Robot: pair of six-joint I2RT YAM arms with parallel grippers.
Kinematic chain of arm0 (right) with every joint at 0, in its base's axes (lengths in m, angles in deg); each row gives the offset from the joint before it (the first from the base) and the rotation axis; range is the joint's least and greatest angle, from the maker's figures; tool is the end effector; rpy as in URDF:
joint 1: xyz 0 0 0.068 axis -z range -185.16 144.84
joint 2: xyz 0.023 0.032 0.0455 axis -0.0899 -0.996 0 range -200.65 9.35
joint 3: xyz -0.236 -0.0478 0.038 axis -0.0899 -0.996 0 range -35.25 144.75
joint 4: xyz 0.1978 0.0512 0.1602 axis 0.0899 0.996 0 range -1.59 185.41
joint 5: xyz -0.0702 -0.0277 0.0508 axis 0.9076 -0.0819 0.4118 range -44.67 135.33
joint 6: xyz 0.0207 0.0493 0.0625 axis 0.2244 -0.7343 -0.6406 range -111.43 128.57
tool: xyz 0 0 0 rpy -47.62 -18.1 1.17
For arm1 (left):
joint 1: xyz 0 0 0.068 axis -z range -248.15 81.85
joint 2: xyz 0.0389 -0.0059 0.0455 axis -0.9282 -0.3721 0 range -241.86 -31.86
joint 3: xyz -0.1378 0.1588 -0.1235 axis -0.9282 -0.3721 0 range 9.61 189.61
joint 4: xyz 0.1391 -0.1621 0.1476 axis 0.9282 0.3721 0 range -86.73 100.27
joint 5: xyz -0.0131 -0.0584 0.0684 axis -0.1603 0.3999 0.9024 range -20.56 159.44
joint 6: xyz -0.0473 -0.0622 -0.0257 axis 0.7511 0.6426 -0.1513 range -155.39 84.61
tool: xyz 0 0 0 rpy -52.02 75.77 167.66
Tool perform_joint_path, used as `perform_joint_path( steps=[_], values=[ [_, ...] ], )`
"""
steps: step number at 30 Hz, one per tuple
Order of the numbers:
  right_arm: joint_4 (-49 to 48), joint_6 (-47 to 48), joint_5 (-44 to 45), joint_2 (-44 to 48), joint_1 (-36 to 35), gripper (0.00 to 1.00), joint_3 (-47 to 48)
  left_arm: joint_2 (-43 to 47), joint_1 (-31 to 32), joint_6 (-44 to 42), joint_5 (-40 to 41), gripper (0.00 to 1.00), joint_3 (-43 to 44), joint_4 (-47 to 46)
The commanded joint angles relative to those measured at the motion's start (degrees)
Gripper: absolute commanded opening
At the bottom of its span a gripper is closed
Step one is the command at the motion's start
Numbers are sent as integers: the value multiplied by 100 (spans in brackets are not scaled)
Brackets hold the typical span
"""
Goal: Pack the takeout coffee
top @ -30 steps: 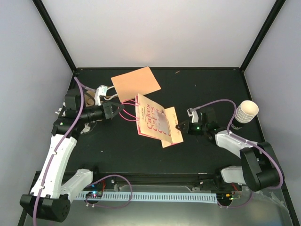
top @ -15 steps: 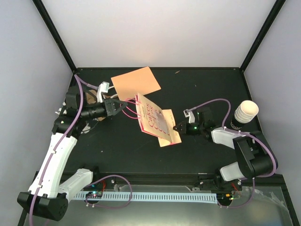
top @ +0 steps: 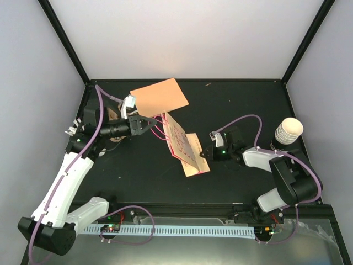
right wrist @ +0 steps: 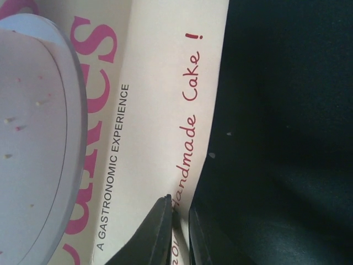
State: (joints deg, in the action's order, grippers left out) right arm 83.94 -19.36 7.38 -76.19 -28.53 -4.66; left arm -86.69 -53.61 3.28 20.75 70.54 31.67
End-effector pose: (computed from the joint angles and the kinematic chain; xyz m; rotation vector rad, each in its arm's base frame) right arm 0.2337 0.1490 0.0816 -0.2133 2.5591 1.1862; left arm 0.2117 -0.1105 0.3442 0.1763 2.0911 -1.4156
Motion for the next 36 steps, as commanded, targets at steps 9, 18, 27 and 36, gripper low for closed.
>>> perform_joint_path(
  steps=[9, 18, 27, 36],
  values=[
    [1132, 554, 1038, 516, -382, 24, 446, -107, 300, -63, 121, 2, 482, -510],
    [2124, 876, 2075, 1257, -777, 49, 949, -173, 381, -303, 366, 2, 699, -200],
    [2743, 1154, 2593, 1998, -1016, 57, 1483, -246, 449, -446, 513, 2, 824, -15],
    [2412, 1359, 2106, 2889, -1504, 57, 1796, -319, 672, -414, 641, 2, 798, -104]
  ],
)
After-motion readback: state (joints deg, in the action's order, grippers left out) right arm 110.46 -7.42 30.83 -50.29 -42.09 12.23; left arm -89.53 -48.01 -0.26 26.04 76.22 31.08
